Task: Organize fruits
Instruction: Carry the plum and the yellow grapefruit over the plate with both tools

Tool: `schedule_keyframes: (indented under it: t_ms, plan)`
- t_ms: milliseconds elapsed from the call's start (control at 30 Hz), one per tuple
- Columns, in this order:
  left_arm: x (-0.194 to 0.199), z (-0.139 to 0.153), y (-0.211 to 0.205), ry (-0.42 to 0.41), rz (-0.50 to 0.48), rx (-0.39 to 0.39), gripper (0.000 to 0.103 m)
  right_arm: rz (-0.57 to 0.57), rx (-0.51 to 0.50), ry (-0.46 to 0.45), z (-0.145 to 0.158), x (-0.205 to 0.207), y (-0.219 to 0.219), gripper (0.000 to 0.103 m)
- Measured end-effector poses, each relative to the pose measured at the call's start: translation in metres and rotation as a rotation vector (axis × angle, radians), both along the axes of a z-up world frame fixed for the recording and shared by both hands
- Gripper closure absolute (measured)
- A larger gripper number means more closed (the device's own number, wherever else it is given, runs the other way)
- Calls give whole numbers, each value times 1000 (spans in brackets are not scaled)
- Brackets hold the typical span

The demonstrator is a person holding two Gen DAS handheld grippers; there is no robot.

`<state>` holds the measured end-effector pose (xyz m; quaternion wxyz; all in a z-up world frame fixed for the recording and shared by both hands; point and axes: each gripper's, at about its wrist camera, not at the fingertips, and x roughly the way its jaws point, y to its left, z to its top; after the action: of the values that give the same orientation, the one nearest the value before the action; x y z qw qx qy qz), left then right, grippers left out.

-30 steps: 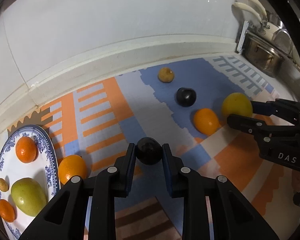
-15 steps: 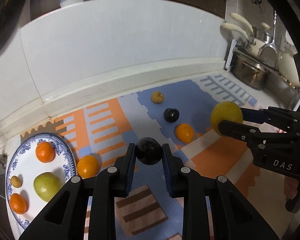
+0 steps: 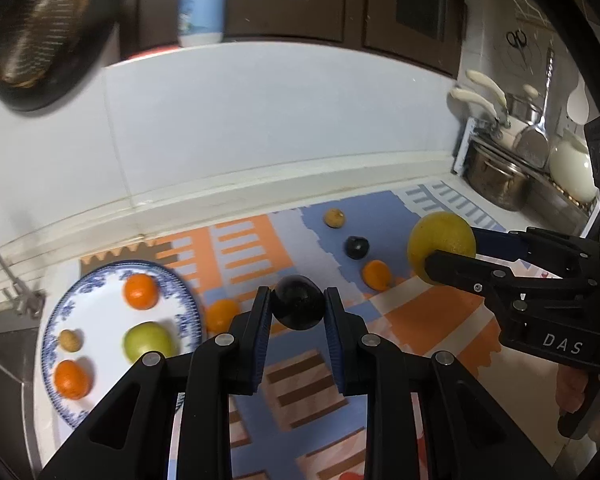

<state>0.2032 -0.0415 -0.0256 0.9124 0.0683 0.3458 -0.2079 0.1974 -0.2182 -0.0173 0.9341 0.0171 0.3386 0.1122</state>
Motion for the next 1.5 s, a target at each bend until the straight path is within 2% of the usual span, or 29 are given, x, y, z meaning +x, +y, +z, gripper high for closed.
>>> schedule_keyframes:
  t_ms: [700, 1133, 1300, 1500]
  plan:
    - [-25, 26, 102, -59, 218, -23, 77, 215, 14, -68, 31, -1, 102, 56]
    - [-22, 26, 142, -60, 318, 9, 77, 317, 7, -43, 24, 19, 151, 56]
    - [-14, 22, 154, -73, 338, 30, 77, 342, -16, -31, 20, 35, 167, 56]
    - [1, 13, 169, -51, 357, 60, 77, 370, -21, 22, 8, 62, 186, 56]
